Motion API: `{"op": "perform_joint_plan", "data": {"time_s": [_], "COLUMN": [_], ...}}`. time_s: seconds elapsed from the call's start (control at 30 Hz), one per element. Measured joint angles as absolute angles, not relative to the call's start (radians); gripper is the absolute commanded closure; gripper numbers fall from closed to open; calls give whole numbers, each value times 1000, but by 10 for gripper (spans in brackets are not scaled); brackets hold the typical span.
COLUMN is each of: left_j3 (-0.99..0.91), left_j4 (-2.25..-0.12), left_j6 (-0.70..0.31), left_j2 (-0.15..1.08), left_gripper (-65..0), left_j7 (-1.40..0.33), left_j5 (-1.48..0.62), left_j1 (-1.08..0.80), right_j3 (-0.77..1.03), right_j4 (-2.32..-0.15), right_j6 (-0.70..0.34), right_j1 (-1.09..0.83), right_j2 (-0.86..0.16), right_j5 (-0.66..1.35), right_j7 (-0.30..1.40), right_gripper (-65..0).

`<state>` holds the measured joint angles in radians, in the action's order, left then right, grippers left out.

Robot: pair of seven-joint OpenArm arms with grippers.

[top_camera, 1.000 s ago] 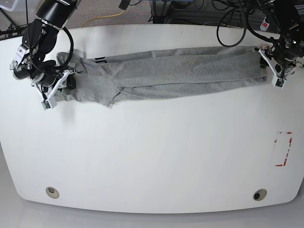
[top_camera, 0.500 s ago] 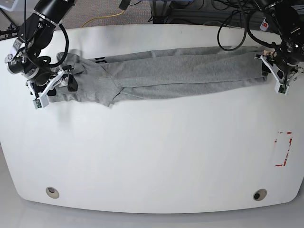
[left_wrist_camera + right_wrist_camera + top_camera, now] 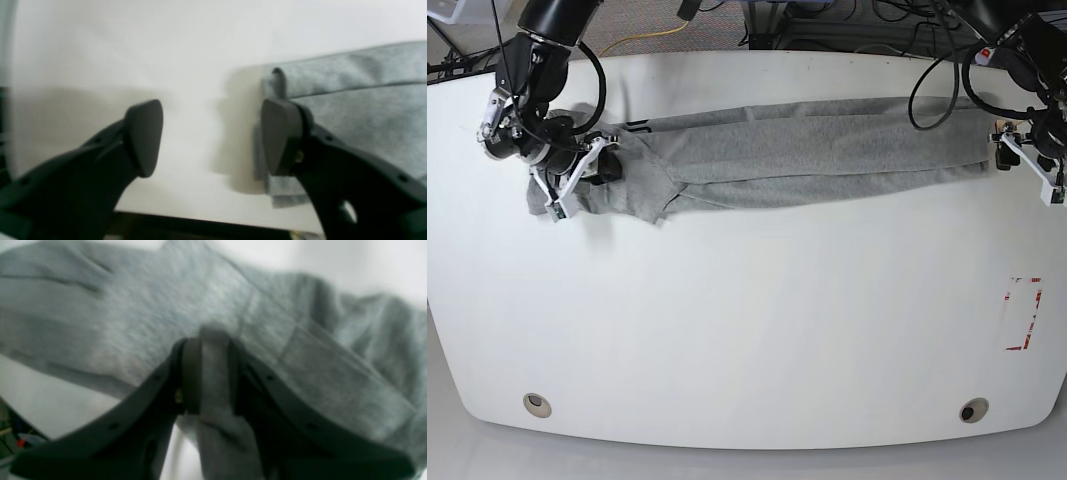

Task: Fold the T-shirt properly
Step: 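Hold the long folded strip with both grippers and straighten it, then move the left gripper to the strip's middle and grasp the fabric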

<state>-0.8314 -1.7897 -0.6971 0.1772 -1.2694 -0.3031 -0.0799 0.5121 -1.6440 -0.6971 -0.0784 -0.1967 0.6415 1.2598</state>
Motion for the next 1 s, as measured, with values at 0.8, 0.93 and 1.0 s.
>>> {"op": "perform_joint_plan", "data": {"time_s": [0.8, 0.93, 1.0], "left_j3": [-823, -793, -783], "left_j4": [-1502, -1502, -1502], "left_j6": [-699, -699, -698], "left_j2": [211, 213, 209], "left_gripper": [-428, -250, -110], "left_j7": [-1285, -1281, -1284], "left_j5": [-641, -641, -641], "left_j1": [-171, -172, -168], "right_j3": [422, 422, 422], "right_j4": [-1595, -1595, -1595], "right_j6": [-697, -696, -696], "right_j1": [-84, -84, -84], "right_j2": [-192, -192, -192], "right_j5": [497, 497, 497], "right_j7": [1145, 1145, 1145], "right_gripper": [-120, -119, -119]}}
